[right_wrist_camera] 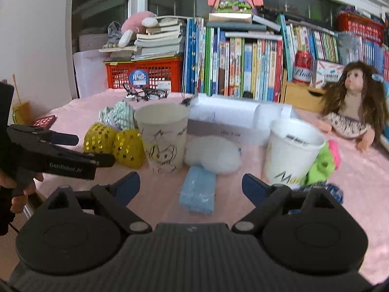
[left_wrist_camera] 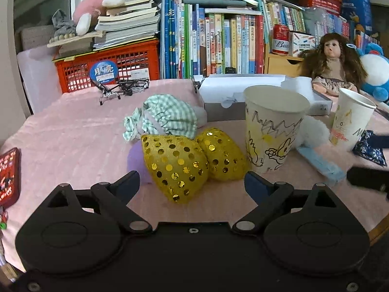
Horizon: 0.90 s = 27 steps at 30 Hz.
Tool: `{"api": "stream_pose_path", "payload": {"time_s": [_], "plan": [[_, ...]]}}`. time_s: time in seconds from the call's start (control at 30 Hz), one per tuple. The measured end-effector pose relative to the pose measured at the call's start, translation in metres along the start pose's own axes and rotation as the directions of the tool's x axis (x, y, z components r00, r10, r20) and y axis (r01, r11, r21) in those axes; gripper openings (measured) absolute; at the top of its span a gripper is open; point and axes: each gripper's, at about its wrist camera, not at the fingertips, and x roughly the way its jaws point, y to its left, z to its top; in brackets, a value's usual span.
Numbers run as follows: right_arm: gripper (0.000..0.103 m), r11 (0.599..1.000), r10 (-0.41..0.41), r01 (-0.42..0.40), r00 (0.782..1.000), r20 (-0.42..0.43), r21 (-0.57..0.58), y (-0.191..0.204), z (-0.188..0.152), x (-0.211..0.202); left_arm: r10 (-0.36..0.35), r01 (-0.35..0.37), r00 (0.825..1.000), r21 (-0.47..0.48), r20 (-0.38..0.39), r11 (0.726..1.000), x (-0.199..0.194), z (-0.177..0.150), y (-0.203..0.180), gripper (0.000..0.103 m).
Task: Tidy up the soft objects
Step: 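Grasp the gold sequined pouch with the left tool while the right tool grasps the blue face mask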
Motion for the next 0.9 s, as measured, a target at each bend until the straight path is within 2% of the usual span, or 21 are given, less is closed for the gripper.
{"api": "stream_pose_path", "payload": {"time_s": [0.2,0.4,0.67,0.9], "plan": [[0.085,0.999,-0.028,0.028,1.000,-0.010,0.045,0.002,-0.013,0.013,0.007,-0.007,1.000,-0.063,0.010,0.998,0.007,0.002,0.007,0.090],[0.074,0.994,-0.062,0.063,0.998,-0.008,0.087,0.001,-0.017,0.022,-0.007,0.009,1.000,-0.094,0.012,0.996,0.013,0.004,0.007,0.080],[0.062,0.991,-0.097,0.097,0.995,0.002,0.094,0.002,-0.017,0.028,0.014,-0.010,1.000,-0.118,0.026,0.993,0.015,0.004,0.007,0.066],[0.061,0.991,-0.115,0.113,0.993,0.014,0.073,0.005,-0.018,0.033,0.038,-0.035,0.999,-0.093,0.026,0.995,0.016,0.001,0.007,0.056]]}}
